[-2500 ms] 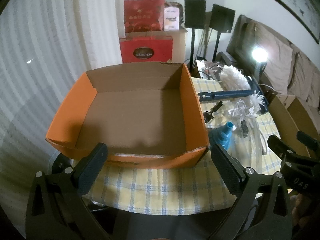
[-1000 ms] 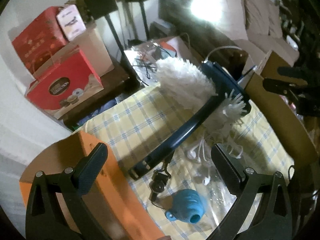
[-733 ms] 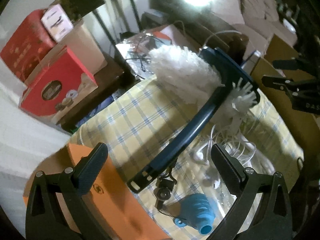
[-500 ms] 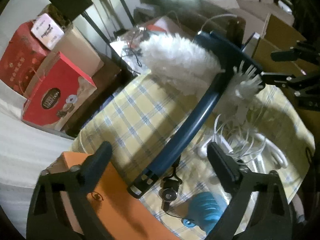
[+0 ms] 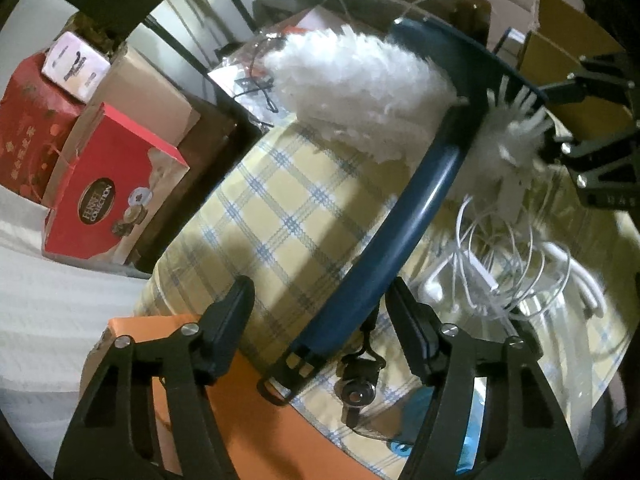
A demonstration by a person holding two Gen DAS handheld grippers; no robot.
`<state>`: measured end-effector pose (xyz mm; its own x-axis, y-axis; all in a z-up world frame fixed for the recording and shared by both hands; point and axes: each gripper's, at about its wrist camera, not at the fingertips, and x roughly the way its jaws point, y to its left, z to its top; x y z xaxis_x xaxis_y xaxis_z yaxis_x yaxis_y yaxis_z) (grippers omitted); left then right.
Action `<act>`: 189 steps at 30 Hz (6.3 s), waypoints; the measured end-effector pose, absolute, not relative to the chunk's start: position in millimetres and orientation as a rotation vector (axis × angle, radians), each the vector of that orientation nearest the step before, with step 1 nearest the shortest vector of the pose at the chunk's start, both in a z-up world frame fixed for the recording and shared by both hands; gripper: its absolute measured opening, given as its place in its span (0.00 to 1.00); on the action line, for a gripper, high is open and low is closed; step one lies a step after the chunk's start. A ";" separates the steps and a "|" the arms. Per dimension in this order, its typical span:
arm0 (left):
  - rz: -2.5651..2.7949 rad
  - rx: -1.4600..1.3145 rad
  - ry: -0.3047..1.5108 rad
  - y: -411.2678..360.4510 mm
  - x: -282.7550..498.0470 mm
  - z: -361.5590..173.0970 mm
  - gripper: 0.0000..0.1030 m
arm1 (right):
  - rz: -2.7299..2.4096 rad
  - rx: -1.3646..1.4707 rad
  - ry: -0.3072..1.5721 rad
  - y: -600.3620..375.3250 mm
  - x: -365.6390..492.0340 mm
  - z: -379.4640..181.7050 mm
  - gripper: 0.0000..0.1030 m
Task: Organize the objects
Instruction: 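Close the right gripper on the duster handle while the left gripper grips its shaft, then lift the feather duster and carry it over the orange cardboard tray, then lower the duster into the tray and open both grippers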
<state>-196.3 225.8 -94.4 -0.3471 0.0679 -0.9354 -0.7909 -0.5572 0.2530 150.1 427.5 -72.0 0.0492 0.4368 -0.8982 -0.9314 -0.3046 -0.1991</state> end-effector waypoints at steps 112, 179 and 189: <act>2.019 -1.647 0.274 -123.0 -213.2 -72.0 0.29 | 1.743 -0.981 0.659 489.4 -150.4 -3.3 0.53; 2.200 -1.675 0.621 -83.0 -163.9 -96.3 0.43 | 1.230 -1.287 1.063 502.9 -180.5 -80.6 0.53; 2.244 -1.636 0.405 -98.7 -158.2 -79.0 0.59 | 1.253 -1.262 1.005 510.1 -179.0 -82.4 0.59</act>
<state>-158.2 -98.7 -79.0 -0.2839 0.0991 -0.9537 -0.4265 -0.9039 0.0330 -179.0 510.1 -82.4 0.1007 0.1045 -0.9894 -0.9884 -0.1029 -0.1115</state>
